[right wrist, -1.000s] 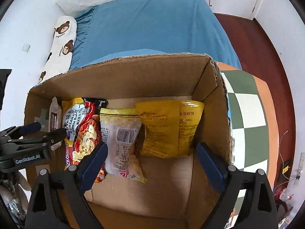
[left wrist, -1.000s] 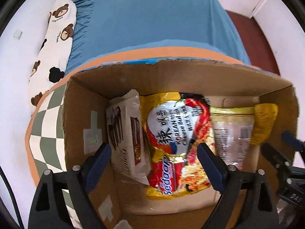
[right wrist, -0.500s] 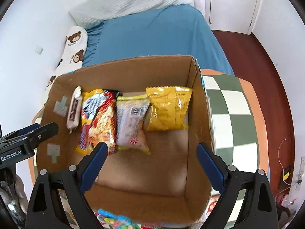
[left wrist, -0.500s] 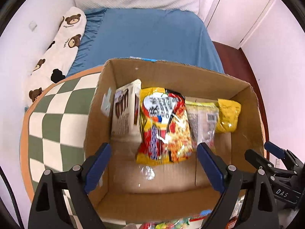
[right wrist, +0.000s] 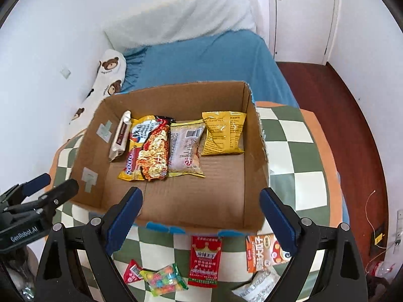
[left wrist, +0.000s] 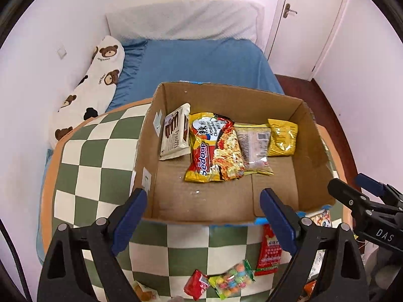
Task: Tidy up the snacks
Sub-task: 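Grasp the clear candy bag with the left tool while the right tool grasps the white nitz packet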
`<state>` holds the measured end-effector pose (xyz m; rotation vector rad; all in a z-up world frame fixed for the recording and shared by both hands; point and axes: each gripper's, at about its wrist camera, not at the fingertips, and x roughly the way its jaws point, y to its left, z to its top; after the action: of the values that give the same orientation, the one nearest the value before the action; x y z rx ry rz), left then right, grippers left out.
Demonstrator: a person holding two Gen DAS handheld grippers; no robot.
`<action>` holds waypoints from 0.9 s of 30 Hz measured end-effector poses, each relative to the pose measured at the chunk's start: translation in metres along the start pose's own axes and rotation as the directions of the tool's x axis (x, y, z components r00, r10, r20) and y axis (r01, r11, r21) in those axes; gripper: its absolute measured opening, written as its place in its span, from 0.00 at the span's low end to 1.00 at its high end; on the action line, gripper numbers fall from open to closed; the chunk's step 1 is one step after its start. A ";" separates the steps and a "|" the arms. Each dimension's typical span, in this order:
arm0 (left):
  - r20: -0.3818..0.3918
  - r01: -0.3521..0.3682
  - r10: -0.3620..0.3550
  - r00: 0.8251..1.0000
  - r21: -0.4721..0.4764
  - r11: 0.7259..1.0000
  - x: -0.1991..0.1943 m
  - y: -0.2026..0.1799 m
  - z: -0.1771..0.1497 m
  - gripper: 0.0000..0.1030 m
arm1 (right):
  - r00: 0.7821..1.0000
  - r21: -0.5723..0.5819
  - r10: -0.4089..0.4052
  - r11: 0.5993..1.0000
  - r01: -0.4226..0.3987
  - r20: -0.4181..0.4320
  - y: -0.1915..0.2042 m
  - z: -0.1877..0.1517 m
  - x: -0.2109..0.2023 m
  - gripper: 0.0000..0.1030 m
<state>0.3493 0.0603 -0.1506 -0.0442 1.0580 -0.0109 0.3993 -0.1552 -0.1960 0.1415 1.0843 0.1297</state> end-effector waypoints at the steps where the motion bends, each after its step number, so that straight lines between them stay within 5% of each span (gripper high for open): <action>1: 0.011 0.000 0.000 1.000 0.002 1.000 -0.007 -0.002 -0.004 0.89 | 1.000 0.001 0.003 1.000 -0.003 0.007 0.000 -0.003 -0.005 0.93; 6: 0.009 0.011 -0.011 1.000 -0.005 1.000 -0.023 -0.005 -0.030 0.89 | 0.999 0.035 0.039 0.999 -0.039 0.016 -0.006 -0.028 -0.032 0.93; 12: -0.154 -0.013 0.016 0.988 0.021 1.000 0.002 -0.013 -0.104 0.89 | 0.991 0.131 0.082 0.989 -0.067 -0.108 -0.035 -0.093 -0.029 0.93; 17: -0.295 -0.007 0.042 0.954 0.120 0.993 0.042 -0.029 -0.165 0.89 | 0.959 0.270 0.117 0.962 -0.045 -0.258 -0.076 -0.166 -0.003 0.93; 22: -0.314 -0.008 0.113 0.943 0.316 0.949 0.069 -0.060 -0.183 0.89 | 0.943 0.329 0.067 0.943 0.046 -0.325 -0.117 -0.213 0.016 0.93; 27: -0.357 0.026 0.189 0.915 0.518 0.855 0.109 -0.098 -0.193 0.89 | 0.919 0.158 -0.037 0.982 0.107 -0.392 -0.126 -0.213 0.044 0.93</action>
<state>0.2357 -0.0473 -0.3364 0.5146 1.4358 -0.2344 0.2355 -0.2608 -0.3546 0.2424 1.4967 -0.0082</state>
